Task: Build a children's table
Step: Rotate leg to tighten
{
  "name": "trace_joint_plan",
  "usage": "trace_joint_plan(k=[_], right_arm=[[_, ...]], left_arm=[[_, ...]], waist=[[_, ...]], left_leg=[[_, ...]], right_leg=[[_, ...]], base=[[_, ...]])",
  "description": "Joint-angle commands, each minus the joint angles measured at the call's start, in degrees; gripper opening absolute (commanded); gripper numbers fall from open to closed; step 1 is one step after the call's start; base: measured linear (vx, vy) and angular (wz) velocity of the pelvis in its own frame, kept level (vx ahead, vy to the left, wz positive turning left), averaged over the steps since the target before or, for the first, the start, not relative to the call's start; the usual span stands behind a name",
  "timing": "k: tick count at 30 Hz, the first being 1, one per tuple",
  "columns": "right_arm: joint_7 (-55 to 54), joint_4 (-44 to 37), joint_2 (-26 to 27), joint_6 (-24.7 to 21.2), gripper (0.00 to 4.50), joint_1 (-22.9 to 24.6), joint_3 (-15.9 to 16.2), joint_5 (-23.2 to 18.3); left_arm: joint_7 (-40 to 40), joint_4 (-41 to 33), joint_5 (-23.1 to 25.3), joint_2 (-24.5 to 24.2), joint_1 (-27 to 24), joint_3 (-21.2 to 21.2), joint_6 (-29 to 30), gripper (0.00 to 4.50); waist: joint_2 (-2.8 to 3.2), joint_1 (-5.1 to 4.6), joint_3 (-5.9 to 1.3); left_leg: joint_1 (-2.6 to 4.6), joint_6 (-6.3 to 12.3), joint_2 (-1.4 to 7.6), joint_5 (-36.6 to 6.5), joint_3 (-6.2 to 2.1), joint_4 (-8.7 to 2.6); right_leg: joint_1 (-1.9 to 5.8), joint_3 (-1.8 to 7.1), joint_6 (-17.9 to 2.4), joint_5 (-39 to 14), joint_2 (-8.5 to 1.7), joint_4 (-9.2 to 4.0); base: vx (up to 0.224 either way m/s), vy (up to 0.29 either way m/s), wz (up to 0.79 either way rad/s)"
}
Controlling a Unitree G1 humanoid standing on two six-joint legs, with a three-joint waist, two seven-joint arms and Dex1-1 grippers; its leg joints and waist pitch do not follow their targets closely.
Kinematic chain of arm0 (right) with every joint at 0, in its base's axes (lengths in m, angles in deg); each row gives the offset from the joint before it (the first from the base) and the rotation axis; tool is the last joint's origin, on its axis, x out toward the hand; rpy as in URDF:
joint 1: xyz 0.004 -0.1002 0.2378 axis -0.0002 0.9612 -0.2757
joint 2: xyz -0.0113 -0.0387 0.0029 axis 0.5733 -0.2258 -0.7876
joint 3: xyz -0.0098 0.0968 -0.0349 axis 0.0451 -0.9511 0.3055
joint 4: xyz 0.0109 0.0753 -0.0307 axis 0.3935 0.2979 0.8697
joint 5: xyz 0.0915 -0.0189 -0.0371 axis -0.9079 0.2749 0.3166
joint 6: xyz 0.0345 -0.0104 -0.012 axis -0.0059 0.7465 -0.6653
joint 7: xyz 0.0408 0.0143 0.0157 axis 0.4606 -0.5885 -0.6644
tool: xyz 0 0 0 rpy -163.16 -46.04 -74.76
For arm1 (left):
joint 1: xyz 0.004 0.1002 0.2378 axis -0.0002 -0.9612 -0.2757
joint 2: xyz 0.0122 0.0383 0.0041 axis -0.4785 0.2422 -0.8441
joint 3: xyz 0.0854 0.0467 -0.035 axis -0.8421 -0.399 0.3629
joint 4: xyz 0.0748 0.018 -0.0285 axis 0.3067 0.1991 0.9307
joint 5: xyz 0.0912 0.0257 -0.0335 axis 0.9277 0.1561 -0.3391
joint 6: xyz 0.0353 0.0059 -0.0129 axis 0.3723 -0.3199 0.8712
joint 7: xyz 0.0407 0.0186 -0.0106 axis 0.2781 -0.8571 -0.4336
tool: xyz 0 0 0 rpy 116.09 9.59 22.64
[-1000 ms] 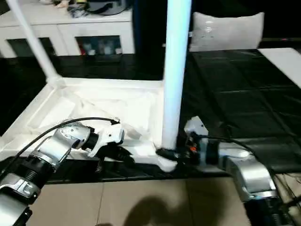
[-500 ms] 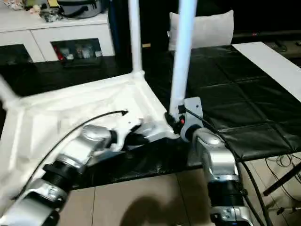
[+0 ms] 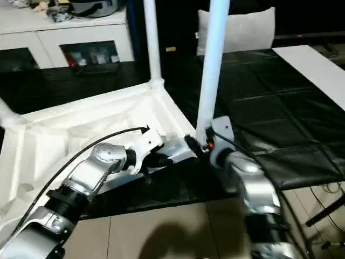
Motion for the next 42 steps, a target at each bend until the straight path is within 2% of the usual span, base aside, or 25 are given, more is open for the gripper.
trace_joint_plan(k=[1, 5, 6, 8, 9, 13, 15, 16, 17, 18, 20, 23, 24, 26, 27, 28, 29, 30, 31, 36, 42], right_arm=[[8.4, -3.2, -3.6, 1.6, 4.02, 1.1, 0.9, -2.3], [12.4, -3.9, -6.3, 2.0, 4.15, 1.5, 0.3, -3.6], [16.9, -3.7, -9.7, 2.2, 4.15, 1.6, -0.3, -4.9], [19.5, -3.6, -11.6, 2.3, 4.15, 1.6, -0.4, -5.5], [22.7, -3.0, -14.0, 3.0, 4.15, 1.5, 0.1, -5.7], [28.4, -2.5, -17.6, 3.5, 4.15, 0.8, 1.3, -6.3], [29.3, -2.4, -18.0, 3.8, 4.15, 0.7, 1.4, -6.5], [30.6, -2.4, -18.4, 3.8, 4.15, 0.6, 1.7, -6.7], [32.5, -2.7, -19.0, 4.0, 4.15, 0.6, 2.3, -7.0], [33.8, -2.9, -19.5, 4.1, 3.89, 0.6, 2.6, -7.3], [35.0, -3.0, -19.7, 4.2, 3.89, 0.5, 3.0, -7.5], [37.4, -2.2, -20.2, 5.0, 3.52, -0.1, 4.4, -7.9], [37.6, -2.2, -20.2, 5.0, 3.52, -0.2, 4.5, -7.9], [39.6, -1.5, -19.6, 5.4, 3.36, -0.8, 5.5, -8.0], [39.6, -1.5, -19.6, 5.4, 3.26, -0.8, 5.5, -8.0], [40.7, -1.3, -19.2, 5.4, 3.16, -1.1, 6.0, -8.3], [41.2, -1.2, -19.0, 5.1, 3.05, -1.2, 6.3, -8.6], [41.5, -1.1, -19.0, 5.0, 2.96, -1.3, 6.4, -8.7], [42.0, -0.8, -18.8, 5.0, 2.89, -1.4, 6.7, -8.8], [43.0, 1.4, -17.9, 5.6, 2.49, -2.3, 7.4, -9.0], [44.4, 2.2, -17.4, 5.0, 2.02, -2.6, 7.8, -9.5]], left_arm=[[-2.9, 0.2, -0.5, -2.0, 0.7, -0.2, -3.5, 0.00], [-4.5, 0.7, -0.4, -3.1, 0.9, -0.7, -4.7, 0.00], [-6.8, 1.4, -0.5, -4.5, 1.2, -1.3, -5.8, 0.00], [-8.2, 1.6, -0.5, -5.2, 1.4, -1.8, -6.5, 0.00], [-10.3, 1.9, -0.5, -6.1, 1.6, -2.3, -7.4, 0.00], [-16.0, 1.9, -0.2, -8.4, 1.9, -4.4, -10.0, 0.00], [-16.7, 2.0, -0.2, -8.7, 2.0, -4.7, -10.5, 0.00], [-18.0, 1.7, -0.2, -9.2, 1.9, -5.1, -11.0, 0.00], [-19.6, 1.4, -0.3, -9.8, 1.7, -5.7, -11.9, 0.00], [-20.7, 1.2, -0.4, -10.2, 1.7, -6.0, -12.5, 0.00], [-21.8, 0.9, -0.5, -10.6, 1.7, -6.4, -12.9, 0.00], [-24.3, 0.8, -0.7, -11.4, 2.0, -7.4, -14.4, 0.00], [-24.5, 0.8, -0.7, -11.4, 2.0, -7.4, -14.5, 0.00], [-25.9, 1.1, -0.7, -11.5, 2.5, -7.8, -15.5, 0.00], [-25.9, 1.1, -0.7, -11.5, 2.5, -7.8, -15.5, 0.00], [-26.3, 1.2, -0.7, -11.4, 2.7, -8.0, -15.9, 0.00], [-26.5, 1.3, -0.7, -11.4, 2.8, -8.0, -16.0, 0.00], [-26.5, 1.3, -0.7, -11.3, 2.9, -8.0, -16.0, 0.00], [-26.6, 1.4, -0.8, -11.3, 3.0, -8.1, -16.1, 0.00], [-26.9, 1.8, -0.8, -11.2, 3.1, -8.1, -16.5, 0.00], [-27.1, 1.9, -0.8, -11.6, 2.9, -7.9, -16.6, 0.00]], waist=[[-1.02, 0.60, -3.80], [-1.08, 0.88, -3.77], [-1.10, 0.92, -3.75], [-1.30, 1.41, -3.88], [-1.27, 1.79, -3.98], [-1.48, 2.35, -3.85], [-1.39, 2.60, -3.90], [-1.62, 2.70, -3.85], [-1.58, 2.86, -3.87], [-1.62, 3.15, -3.89], [-1.54, 3.39, -3.88], [-1.74, 3.91, -3.82], [-1.69, 4.04, -3.77], [-1.97, 4.31, -3.70], [-1.84, 4.43, -3.76], [-1.87, 4.47, -3.70], [-2.29, 4.44, -3.68], [-2.05, 4.60, -3.64], [-2.26, 4.60, -3.61], [-2.36, 4.60, -3.66], [-2.43, 4.67, -3.67]], left_leg=[[-0.52, 5.90, 1.29, -9.2, 0.16, -3.51], [-0.53, 5.93, 1.41, -9.7, 0.15, -3.51], [-0.52, 5.72, 1.46, -9.5, 0.14, -3.54], [-0.43, 6.19, 1.47, -8.9, 0.20, -3.36], [-0.42, 6.64, 1.51, -8.6, 0.21, -3.27], [-0.50, 6.96, 1.65, -8.3, 0.34, -3.24], [-0.41, 6.81, 1.80, -8.1, 0.31, -3.25], [-0.37, 6.59, 1.84, -8.4, 0.35, -3.27], [-0.29, 6.54, 1.83, -8.6, 0.34, -3.26], [-0.19, 6.66, 1.90, -8.9, 0.38, -3.29], [-0.18, 6.63, 2.00, -8.9, 0.36, -3.30], [-0.17, 6.02, 2.04, -9.1, 0.40, -3.35], [-0.22, 5.85, 2.00, -9.3, 0.39, -3.36], [-0.12, 5.53, 1.93, -10.0, 0.50, -3.36], [-0.02, 5.36, 1.95, -9.9, 0.49, -3.36], [-0.05, 5.25, 2.01, -9.9, 0.45, -3.37], [-0.11, 5.30, 1.95, -10.0, 0.52, -3.37], [-0.09, 5.18, 1.96, -10.1, 0.46, -3.37], [-0.07, 4.93, 1.92, -10.4, 0.49, -3.38], [0.00, 4.23, 1.96, -11.2, 0.38, -3.45], [-0.19, 4.46, 1.87, -10.4, 0.39, -3.38]], right_leg=[[4.10, 2.97, -8.3, -17.2, -2.59, -3.64], [4.02, 2.99, -8.2, -18.2, -2.63, -3.64], [3.95, 3.01, -8.2, -18.5, -2.65, -3.65], [3.95, 3.13, -8.4, -17.8, -2.64, -3.53], [4.00, 3.09, -8.6, -17.4, -2.65, -3.40], [3.85, 3.10, -9.0, -18.0, -2.73, -3.28], [3.75, 3.12, -9.1, -18.1, -2.75, -3.23], [3.71, 3.14, -9.1, -18.4, -2.77, -3.29], [3.69, 3.11, -9.1, -18.8, -2.81, -3.29], [3.65, 3.16, -9.0, -19.3, -2.82, -3.35], [3.56, 3.22, -9.0, -19.3, -2.83, -3.24], [3.51, 3.30, -8.8, -20.0, -2.89, -3.24], [3.50, 3.29, -8.6, -20.5, -2.83, -3.20], [3.43, 3.29, -8.1, -22.3, -2.98, -3.43], [3.37, 3.29, -7.9, -22.9, -2.98, -3.46], [3.31, 3.32, -7.8, -22.9, -2.93, -3.43], [3.34, 3.30, -7.6, -23.1, -2.90, -3.49], [3.30, 3.32, -7.5, -23.8, -2.97, -3.46], [3.25, 3.31, -7.2, -24.4, -2.97, -3.58], [3.22, 3.25, -6.9, -24.7, -2.96, -3.61], [3.34, 3.24, -6.8, -24.5, -2.96, -3.53]], base=[[0.000, 0.000, 0.00], [0.000, 0.000, 0.00], [0.000, 0.000, 0.00], [0.000, 0.000, 0.00], [0.000, 0.000, 0.00], [0.000, 0.000, 0.00], [0.000, 0.000, 0.00], [0.000, 0.000, 0.00], [0.000, 0.000, 0.00], [0.000, 0.000, 0.00], [0.000, 0.000, 0.00], [0.000, 0.000, 0.00], [0.000, 0.000, 0.00], [0.000, 0.000, 0.00], [0.000, 0.000, 0.00], [0.000, 0.000, 0.00], [0.000, 0.000, 0.00], [0.000, 0.000, 0.00], [0.000, 0.000, 0.00], [0.000, 0.000, 0.00], [0.000, 0.000, 0.00]])
